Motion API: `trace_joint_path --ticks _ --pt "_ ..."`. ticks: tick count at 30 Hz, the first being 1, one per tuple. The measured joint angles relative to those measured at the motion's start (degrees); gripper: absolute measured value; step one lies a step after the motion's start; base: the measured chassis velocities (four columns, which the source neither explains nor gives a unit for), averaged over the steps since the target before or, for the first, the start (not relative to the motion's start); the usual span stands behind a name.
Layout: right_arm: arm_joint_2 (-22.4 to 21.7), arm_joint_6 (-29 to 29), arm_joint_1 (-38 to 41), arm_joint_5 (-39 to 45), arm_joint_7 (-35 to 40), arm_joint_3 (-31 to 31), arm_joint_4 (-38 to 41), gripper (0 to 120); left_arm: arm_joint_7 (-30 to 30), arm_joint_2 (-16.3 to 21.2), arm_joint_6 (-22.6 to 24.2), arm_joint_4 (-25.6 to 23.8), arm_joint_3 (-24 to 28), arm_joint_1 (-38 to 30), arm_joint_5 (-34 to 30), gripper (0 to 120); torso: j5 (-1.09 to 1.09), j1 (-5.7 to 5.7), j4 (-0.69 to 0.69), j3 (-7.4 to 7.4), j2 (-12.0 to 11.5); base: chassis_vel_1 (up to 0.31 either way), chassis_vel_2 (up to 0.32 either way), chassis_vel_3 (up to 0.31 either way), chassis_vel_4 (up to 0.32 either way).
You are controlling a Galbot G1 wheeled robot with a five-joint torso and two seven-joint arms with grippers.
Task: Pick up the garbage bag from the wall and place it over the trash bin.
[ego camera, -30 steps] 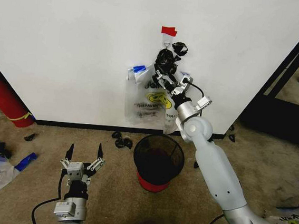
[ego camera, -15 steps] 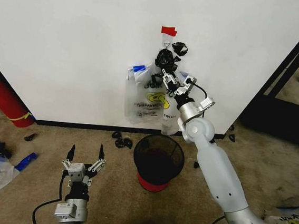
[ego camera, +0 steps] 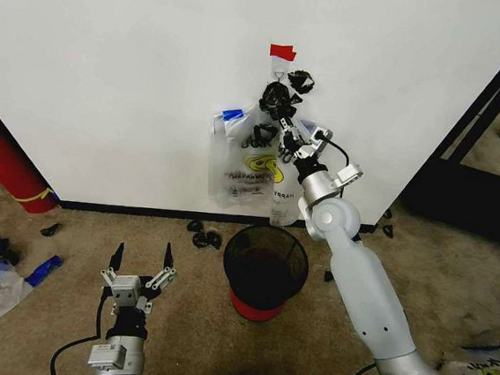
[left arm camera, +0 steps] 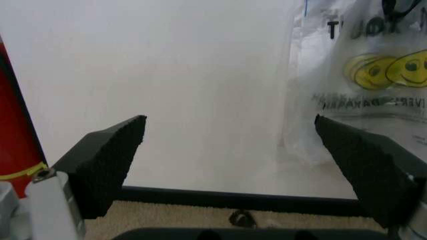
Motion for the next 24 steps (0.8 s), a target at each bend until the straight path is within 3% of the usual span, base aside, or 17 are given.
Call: trace_joint_path --ticks 13,24 --pt "-4.16 1.02 -18.10 -6.04 -2.48 1.77 13.59 0 -0.08 0.30 -0.17 0.06 0.78 -0.44 -0.24 100 0.01 0.00 0.00 0.00 0.00 0.000 0.000 0.000 0.000" --pt "-6.71 5.74 -36.50 -23.37 -9.68 6.02 25.15 0 -0.09 1.00 -0.38 -0.27 2.23 -0.50 -0.24 100 0.01 -0.01 -0.01 -0.01 0.01 0.000 0.000 0.000 0.000"
